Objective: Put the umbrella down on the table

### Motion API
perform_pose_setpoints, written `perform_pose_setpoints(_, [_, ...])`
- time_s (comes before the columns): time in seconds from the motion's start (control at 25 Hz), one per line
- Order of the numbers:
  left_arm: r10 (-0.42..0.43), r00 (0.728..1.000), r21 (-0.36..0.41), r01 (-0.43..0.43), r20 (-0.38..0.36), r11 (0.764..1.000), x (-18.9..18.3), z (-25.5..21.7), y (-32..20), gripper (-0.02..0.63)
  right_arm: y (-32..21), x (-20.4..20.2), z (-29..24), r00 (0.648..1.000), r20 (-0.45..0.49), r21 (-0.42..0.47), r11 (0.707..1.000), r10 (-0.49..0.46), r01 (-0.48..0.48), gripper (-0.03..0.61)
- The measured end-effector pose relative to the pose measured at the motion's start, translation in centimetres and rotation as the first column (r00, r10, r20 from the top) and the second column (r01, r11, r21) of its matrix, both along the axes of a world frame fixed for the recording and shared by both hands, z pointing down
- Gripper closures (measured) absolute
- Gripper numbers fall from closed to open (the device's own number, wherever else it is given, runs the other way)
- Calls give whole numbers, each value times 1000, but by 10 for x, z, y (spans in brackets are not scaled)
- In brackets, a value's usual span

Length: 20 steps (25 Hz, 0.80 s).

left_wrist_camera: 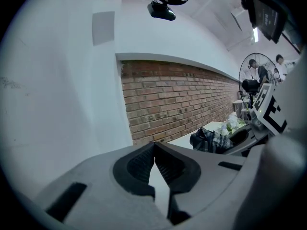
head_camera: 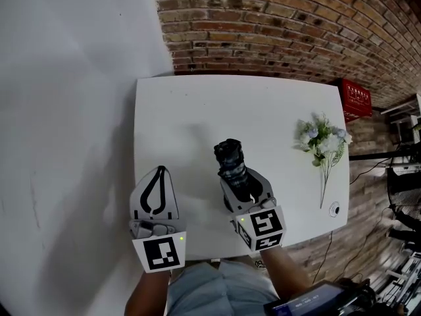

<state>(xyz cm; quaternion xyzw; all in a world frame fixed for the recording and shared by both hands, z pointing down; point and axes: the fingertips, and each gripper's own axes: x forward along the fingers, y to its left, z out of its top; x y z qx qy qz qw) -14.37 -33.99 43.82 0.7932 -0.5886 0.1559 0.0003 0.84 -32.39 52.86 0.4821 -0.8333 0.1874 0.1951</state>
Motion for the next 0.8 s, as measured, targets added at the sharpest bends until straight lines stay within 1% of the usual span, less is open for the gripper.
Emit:
perform_pose_setpoints(0.32, [-3,1000,-21,3,0,1000,-4,9,-6,604,-8,-4,8,1000,1,-23,1000,-1,1,373])
perform_pose_setpoints(0.8, [-7,1000,-42,7,9,999,-12,20,-17,604,-19,-8,28,1000,-9,-98,995,-2,1,367])
